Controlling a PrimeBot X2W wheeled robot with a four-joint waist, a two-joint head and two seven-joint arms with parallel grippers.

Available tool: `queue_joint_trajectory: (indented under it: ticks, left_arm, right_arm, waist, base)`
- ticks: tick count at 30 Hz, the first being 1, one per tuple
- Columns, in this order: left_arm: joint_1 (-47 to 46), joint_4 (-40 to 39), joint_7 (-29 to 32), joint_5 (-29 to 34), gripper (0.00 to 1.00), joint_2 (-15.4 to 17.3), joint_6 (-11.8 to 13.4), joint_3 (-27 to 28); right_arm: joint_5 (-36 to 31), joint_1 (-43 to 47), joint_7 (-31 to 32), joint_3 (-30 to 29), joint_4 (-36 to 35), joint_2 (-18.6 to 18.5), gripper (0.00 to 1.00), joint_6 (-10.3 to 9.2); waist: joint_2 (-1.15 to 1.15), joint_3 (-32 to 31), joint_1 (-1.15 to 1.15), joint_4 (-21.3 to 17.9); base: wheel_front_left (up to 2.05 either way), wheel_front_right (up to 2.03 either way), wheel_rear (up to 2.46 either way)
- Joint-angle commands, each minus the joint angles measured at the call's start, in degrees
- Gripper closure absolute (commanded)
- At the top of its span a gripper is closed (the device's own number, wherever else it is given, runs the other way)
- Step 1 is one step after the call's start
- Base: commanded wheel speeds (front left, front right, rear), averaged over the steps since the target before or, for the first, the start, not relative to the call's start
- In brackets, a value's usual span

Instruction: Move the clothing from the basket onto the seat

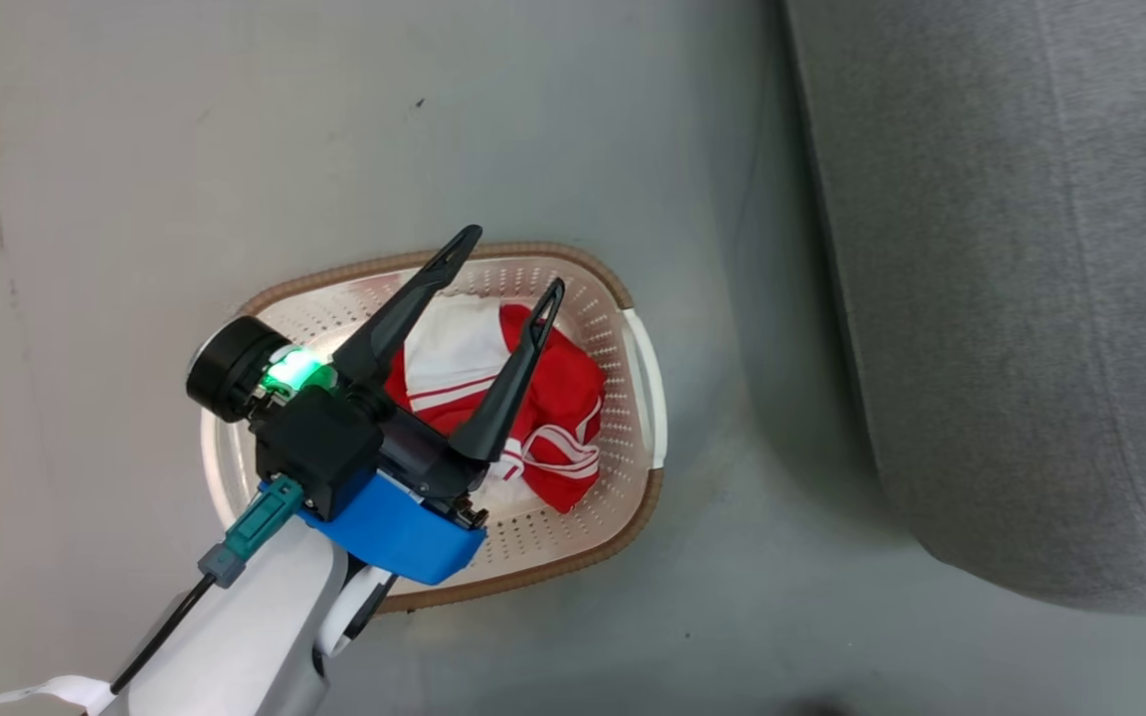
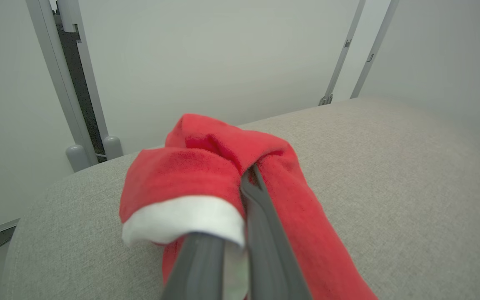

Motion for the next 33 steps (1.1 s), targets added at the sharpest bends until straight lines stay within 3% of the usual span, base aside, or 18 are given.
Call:
queue_joint_trajectory:
  ticks: [1, 2, 3, 4, 10, 19, 28, 33]
  left_arm:
    - [-1.21, -0.15, -0.15, 0.14, 0.00, -0.10, -0.04, -0.17]
    - [-1.27, -0.12, -0.15, 0.07, 0.00, -0.15, -0.04, -0.28]
    - [-1.34, -0.05, -0.15, -0.04, 0.00, -0.17, -0.04, -0.36]
    - [-1.36, 0.04, -0.15, -0.11, 0.00, -0.17, -0.04, -0.42]
    - [0.05, 1.07, -0.15, -0.40, 0.00, -0.65, -0.04, -0.32]
    - [3.76, 3.27, -0.15, -1.55, 0.00, -3.46, -0.05, 1.74]
    - [11.56, 5.34, -0.15, -2.19, 0.00, -6.09, -0.03, 7.39]
    - [16.21, 6.16, -0.15, -1.58, 0.00, -7.35, -0.04, 10.54]
  right_arm:
    - [-1.38, -0.85, -0.50, -0.98, 1.25, -0.10, 0.75, 0.01]
    - [-2.32, -0.78, -0.67, -1.51, 2.40, -0.08, 0.52, 0.01]
    - [-3.10, -0.90, -0.96, -2.31, 3.46, -0.02, 0.09, 0.01]
    - [-3.64, -1.17, -1.07, -2.94, 4.54, 0.14, 0.00, 0.01]
    - [-6.59, 0.34, -3.86, -4.35, 9.57, 0.71, 0.00, 0.01]
    - [-9.97, 6.70, -8.41, 3.36, 13.04, 1.99, 0.00, 0.01]
    - [-9.24, 17.23, -9.83, 12.21, 8.95, 8.62, 0.00, 0.01]
    - [-4.74, 24.18, -9.92, 18.47, 3.24, 11.54, 0.00, 0.01]
  waist:
    - [0.00, 1.16, -0.02, 1.16]
    - [0.00, 1.18, -0.02, 1.21]
    - [0.00, 1.15, -0.02, 1.25]
    - [0.00, 1.05, -0.02, 1.26]
    - [0.00, -2.12, -0.02, 1.24]
    - [0.00, -10.55, -0.02, 1.31]
    - [0.00, -20.66, -0.02, 0.44]
    - [0.00, -26.00, -0.02, 0.07]
  base:
    - [0.00, 0.00, 0.00]
    - [0.00, 0.00, 0.00]
    - [0.00, 0.00, 0.00]
    - [0.00, 0.00, 0.00]
    - [0.00, 0.00, 0.00]
    - [0.00, 0.00, 0.00]
    - [0.00, 0.00, 0.00]
    - [0.00, 0.00, 0.00]
